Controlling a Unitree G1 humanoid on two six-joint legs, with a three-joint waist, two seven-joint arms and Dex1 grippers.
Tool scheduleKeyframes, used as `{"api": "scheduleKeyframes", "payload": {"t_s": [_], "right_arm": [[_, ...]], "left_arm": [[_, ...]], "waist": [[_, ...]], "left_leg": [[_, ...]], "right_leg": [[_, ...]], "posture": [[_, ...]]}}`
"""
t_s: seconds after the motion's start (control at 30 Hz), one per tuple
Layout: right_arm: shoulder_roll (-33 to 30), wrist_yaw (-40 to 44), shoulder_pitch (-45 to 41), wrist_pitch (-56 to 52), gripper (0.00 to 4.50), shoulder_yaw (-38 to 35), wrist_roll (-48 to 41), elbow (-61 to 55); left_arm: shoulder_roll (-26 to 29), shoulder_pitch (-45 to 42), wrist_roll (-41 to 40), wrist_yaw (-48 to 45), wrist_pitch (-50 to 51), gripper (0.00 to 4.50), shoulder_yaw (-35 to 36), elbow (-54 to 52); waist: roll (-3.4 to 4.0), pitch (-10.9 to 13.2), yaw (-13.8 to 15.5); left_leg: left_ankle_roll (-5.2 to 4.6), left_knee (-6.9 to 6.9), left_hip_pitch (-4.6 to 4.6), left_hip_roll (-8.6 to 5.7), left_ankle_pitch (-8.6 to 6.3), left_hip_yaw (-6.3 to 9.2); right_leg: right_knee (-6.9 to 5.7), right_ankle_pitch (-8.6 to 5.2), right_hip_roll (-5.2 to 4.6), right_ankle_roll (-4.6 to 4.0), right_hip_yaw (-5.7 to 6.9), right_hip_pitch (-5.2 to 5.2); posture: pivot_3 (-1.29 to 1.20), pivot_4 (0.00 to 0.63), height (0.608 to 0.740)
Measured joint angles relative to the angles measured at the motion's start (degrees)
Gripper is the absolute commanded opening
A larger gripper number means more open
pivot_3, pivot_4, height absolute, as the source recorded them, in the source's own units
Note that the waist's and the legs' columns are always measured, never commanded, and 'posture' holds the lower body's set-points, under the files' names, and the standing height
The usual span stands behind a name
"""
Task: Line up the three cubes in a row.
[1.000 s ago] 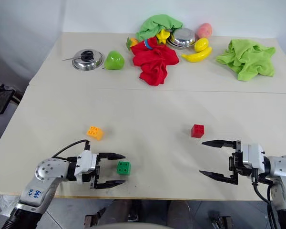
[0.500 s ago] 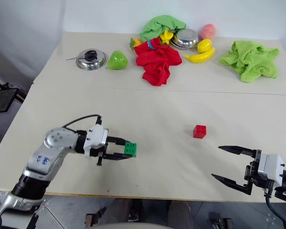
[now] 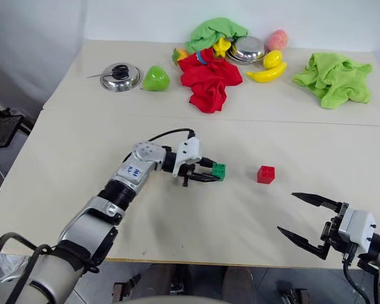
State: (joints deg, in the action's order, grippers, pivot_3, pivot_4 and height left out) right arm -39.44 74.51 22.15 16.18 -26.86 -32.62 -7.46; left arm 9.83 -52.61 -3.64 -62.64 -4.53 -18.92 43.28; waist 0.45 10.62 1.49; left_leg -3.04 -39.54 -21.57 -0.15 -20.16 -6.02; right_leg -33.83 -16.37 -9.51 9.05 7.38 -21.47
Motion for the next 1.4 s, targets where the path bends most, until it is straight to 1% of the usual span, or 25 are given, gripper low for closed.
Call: {"api": "scheduleKeyframes", "payload": {"t_s": [0.17, 0.33, 0.4, 0.6, 0.7, 0.87, 1.07, 1.17, 1.27, 1.33, 1.4], "right_arm": [[1.55, -1.31, 1.95, 1.48, 4.5, -0.08, 0.16, -0.51], [2.12, -2.25, 2.0, 2.66, 4.5, -0.07, 0.64, -0.63], [2.13, -2.3, 1.99, 2.79, 4.5, -0.07, 0.64, -0.64], [2.12, -1.96, 1.46, 3.51, 4.5, 0.3, 0.64, 0.01], [2.1, -1.52, 0.76, 3.65, 4.5, 1.04, 0.65, 0.92], [2.0, -0.81, -0.65, 3.7, 4.5, 1.97, 0.69, 2.86], [1.85, 0.28, -3.45, 3.71, 4.5, 3.34, 0.75, 4.55], [1.75, 0.89, -4.95, 3.71, 4.5, 4.3, 0.81, 5.84], [1.64, 1.4, -6.17, 3.61, 4.5, 4.6, 0.73, 6.22], [1.51, 1.75, -7.77, 2.48, 4.5, 5.04, -0.02, 6.18], [1.44, 1.87, -8.8, 0.71, 4.5, 5.53, -1.21, 5.59]], "left_arm": [[-1.11, -1.18, 1.2, 1.12, -3.12, 1.49, 1.17, 4.94], [-2.71, -1.18, 1.58, 0.79, -4.26, 1.49, 2.07, 6.57], [-2.91, -1.18, 1.58, 0.21, -4.25, 2.26, 2.22, 6.61], [-2.61, -0.92, 1.91, 0.55, -4.81, 4.06, 2.65, 6.31], [-1.09, 0.64, 1.76, -0.4, -4.79, 4.06, 3.11, 3.13], [3.54, 5.52, 0.4, -3.39, -2.11, 4.06, 4.59, -5.2], [7.46, 10.46, -3.91, -3.49, 0.75, 4.06, 9.3, -15.87], [9.78, 14.23, -8.0, -4.92, 1.72, 4.06, 11.95, -21.44], [13.29, 18.59, -12.9, -7.48, 3.66, 4.06, 14.62, -28.26], [17.34, 22.88, -16.47, -8.82, 5.11, 4.41, 17.45, -34.77], [20.62, 27.06, -20.32, -9.18, 6.35, 4.49, 22.15, -38.87]], "waist": [[-0.01, 0.01, -0.06], [-0.02, 0.01, 0.16], [-0.02, 0.01, 0.14], [-0.02, 0.01, 0.0], [-0.01, 0.01, -0.05], [0.0, 0.0, -0.19], [0.02, -0.01, -0.07], [0.03, -0.01, -0.19], [0.03, -0.01, -0.38], [0.05, -0.02, -0.84], [0.06, -0.03, -1.36]], "left_leg": [[0.0, -0.08, 0.02, 0.17, 0.0, 0.01], [-0.05, -0.15, -0.02, 0.21, -0.03, 0.07], [-0.06, -0.15, -0.02, 0.21, -0.04, 0.06], [-0.06, -0.17, -0.02, 0.22, -0.03, 0.06], [-0.06, -0.17, -0.01, 0.24, -0.03, 0.06], [-0.06, -0.26, -0.02, 0.27, -0.03, 0.05], [-0.06, -0.4, -0.01, 0.28, -0.04, 0.16], [-0.05, -0.4, -0.01, 0.28, -0.04, 0.16], [-0.05, -0.42, -0.01, 0.33, -0.04, 0.16], [-0.04, -0.42, 0.04, 0.35, -0.04, 0.16], [-0.04, -0.43, 0.06, 0.39, -0.04, 0.18]], "right_leg": [[-0.03, 0.0, -0.01, 0.0, -0.03, 0.01], [-0.04, 0.01, -0.06, 0.02, -0.02, 0.04], [-0.04, 0.01, -0.06, 0.02, -0.02, 0.04], [-0.05, 0.01, -0.06, 0.02, -0.02, 0.04], [-0.07, 0.01, -0.06, 0.02, -0.02, 0.03], [-0.14, 0.01, -0.05, 0.02, -0.03, 0.03], [-0.2, 0.01, -0.07, 0.02, 0.0, 0.12], [-0.21, 0.01, -0.07, 0.02, -0.01, 0.11], [-0.24, 0.01, -0.06, 0.01, -0.01, 0.11], [-0.26, 0.01, -0.06, 0.01, -0.03, 0.13], [-0.29, 0.0, -0.05, -0.01, -0.03, 0.14]], "posture": [[0.0, 0.15, 0.74], [0.0, 0.15, 0.74], [0.0, 0.15, 0.74], [0.0, 0.15, 0.74], [0.0, 0.15, 0.74], [0.0, 0.15, 0.74], [0.0, 0.15, 0.74], [0.0, 0.15, 0.74], [0.0, 0.15, 0.74], [0.0, 0.15, 0.74], [0.0, 0.15, 0.74]]}}
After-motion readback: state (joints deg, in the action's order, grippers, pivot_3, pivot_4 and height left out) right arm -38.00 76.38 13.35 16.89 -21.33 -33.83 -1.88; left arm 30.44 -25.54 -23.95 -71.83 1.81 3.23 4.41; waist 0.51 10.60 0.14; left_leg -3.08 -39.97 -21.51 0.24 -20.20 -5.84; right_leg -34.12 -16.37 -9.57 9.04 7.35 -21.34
